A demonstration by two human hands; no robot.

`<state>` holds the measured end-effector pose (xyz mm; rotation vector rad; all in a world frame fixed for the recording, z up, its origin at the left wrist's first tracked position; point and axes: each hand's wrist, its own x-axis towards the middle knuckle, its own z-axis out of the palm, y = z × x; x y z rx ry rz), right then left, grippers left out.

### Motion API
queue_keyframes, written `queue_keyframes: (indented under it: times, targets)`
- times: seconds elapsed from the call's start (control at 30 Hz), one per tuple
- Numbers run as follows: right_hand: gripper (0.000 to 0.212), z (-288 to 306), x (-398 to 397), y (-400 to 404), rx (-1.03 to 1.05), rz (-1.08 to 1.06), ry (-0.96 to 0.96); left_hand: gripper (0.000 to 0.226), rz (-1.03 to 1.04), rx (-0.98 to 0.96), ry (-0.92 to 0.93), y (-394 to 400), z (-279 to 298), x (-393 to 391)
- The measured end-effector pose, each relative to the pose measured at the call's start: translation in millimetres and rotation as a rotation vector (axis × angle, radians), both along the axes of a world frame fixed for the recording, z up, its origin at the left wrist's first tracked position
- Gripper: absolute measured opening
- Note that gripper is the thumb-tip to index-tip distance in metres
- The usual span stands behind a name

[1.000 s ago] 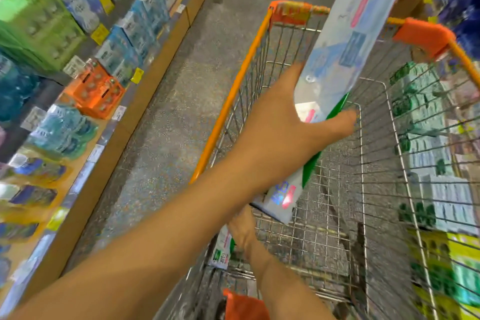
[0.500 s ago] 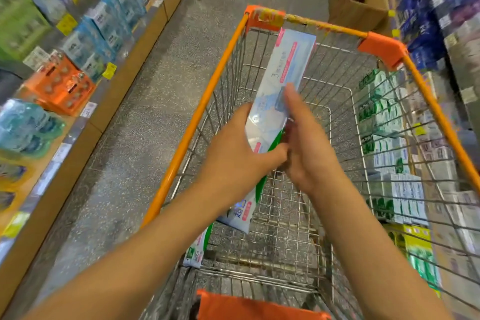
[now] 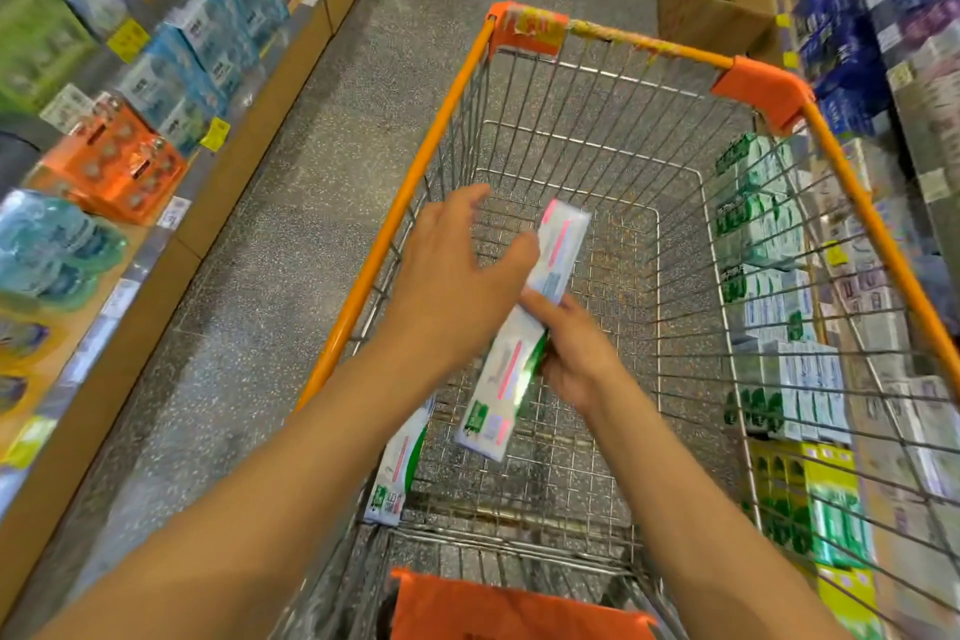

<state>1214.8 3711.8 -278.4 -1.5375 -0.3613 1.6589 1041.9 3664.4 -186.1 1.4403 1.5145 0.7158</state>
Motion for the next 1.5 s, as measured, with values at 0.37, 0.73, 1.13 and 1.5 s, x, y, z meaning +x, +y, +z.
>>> queue_keyframes:
  times: [0.37, 0.73, 1.13, 1.5]
  targets:
    - [0.048, -143.7, -113.4, -127.7, -0.266, 0.065, -0.116, 0.057, -0.100, 0.085, 0.052, -1.6, -1.2, 3.6]
    - [0.047, -123.5, -99.7, -114.0, -0.269, 0.412, -0.444, 0.053, -0.127, 0.133, 0.118, 0.9, -6.8, 1.9]
    - [0.032, -144.6, -125.1, -134.5, -0.253, 0.477, -0.682, 0.041, -0.140, 0.141, 0.196, 1.0, -16.7, 5.6]
    - [0.025, -121.0, -95.7, -126.0, -0.157, 0.593, -0.574, 0.046, -0.239, 0.150, 0.236, -0.4, -23.3, 0.9]
